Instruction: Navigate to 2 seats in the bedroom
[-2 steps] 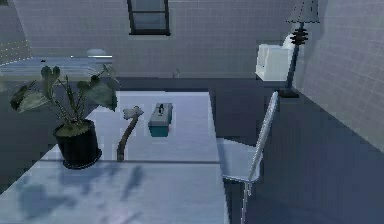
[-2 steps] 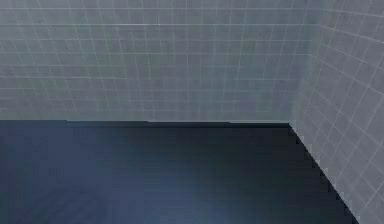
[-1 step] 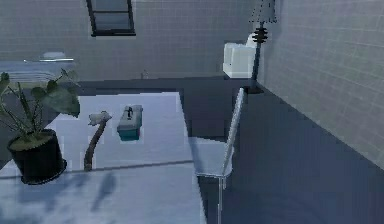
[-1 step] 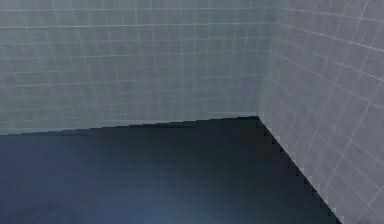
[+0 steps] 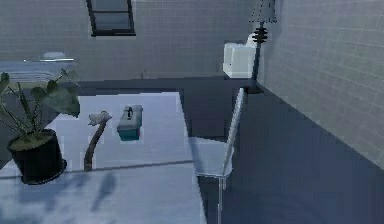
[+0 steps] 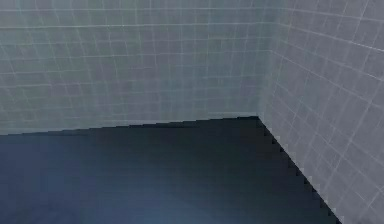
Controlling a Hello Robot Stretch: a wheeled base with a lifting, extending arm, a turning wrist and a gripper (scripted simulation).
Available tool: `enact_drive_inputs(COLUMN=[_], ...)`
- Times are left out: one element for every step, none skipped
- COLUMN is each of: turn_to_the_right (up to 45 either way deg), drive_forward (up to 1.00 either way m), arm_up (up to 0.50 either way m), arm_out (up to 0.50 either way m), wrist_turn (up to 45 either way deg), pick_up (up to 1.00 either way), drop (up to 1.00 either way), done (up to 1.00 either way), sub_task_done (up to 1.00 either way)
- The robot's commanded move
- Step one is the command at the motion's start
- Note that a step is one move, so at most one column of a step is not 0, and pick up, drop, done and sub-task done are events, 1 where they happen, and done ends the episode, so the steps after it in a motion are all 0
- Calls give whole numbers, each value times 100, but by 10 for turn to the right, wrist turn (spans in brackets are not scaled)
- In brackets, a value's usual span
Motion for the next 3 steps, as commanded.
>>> enact_drive_inputs(turn_to_the_right=[450, 360, 0], drive_forward=[0, 0, 35], arm_up=[0, 0, 0], arm_out=[0, 0, 0], wrist_turn=[0, 0, 0], pick_up=[0, 0, 0], drop=[0, 0, 0], done=[0, 0, 0], sub_task_done=[0, 0, 0])
